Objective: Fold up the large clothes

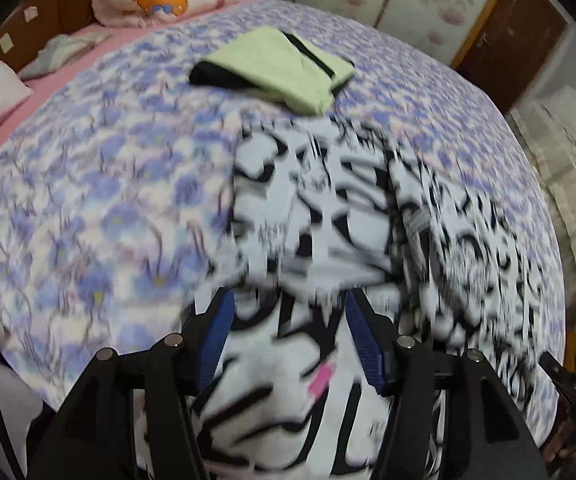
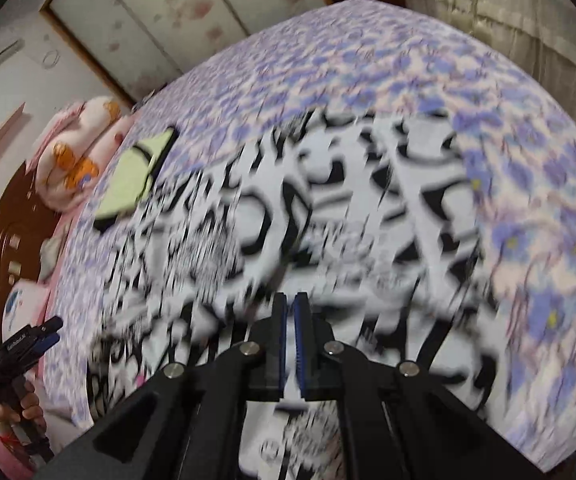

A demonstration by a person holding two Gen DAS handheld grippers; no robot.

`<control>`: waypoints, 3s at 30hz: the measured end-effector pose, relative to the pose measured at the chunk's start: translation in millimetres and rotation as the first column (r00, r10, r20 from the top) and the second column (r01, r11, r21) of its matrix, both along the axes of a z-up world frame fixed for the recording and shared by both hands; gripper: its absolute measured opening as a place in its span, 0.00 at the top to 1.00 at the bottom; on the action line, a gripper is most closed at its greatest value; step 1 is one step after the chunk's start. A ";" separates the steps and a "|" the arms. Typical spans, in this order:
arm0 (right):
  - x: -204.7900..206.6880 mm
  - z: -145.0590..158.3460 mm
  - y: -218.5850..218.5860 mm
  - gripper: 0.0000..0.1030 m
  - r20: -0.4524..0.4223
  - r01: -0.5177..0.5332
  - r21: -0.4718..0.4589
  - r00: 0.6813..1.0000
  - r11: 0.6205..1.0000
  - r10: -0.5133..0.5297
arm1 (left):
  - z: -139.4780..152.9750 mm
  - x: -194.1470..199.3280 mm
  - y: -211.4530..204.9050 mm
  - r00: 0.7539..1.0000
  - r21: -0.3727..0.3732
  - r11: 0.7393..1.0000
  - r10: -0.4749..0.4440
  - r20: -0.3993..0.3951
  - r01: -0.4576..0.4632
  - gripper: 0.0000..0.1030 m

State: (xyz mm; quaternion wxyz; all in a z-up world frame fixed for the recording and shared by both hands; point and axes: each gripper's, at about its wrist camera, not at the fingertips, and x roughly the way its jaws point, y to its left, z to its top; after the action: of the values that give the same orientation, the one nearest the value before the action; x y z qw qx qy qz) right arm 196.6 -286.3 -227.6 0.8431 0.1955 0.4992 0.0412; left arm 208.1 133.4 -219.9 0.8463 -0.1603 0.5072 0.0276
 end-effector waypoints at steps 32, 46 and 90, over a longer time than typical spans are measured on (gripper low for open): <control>-231.6 -79.4 -7.7 0.36 -0.292 0.277 -0.099 0.910 0.956 -0.294 | -112.2 -158.0 71.2 0.919 0.080 0.987 -0.101 -0.381 0.142 0.22; -216.6 -110.6 -41.5 0.36 -0.327 0.292 0.113 0.914 0.950 -0.242 | -153.1 -157.6 108.7 0.897 -0.142 0.967 -0.250 -0.365 0.212 0.12; -221.2 -6.8 -42.6 0.85 -0.464 0.321 0.202 0.863 0.925 -0.199 | -40.7 -143.8 83.7 0.828 -0.352 0.935 -0.222 -0.515 0.031 0.84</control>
State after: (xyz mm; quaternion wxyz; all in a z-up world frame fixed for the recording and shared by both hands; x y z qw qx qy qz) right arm -24.6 -328.9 -234.4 0.6726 0.3797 0.6331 -0.0506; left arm 64.3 217.1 -260.6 0.6270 -0.2499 0.7346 -0.0696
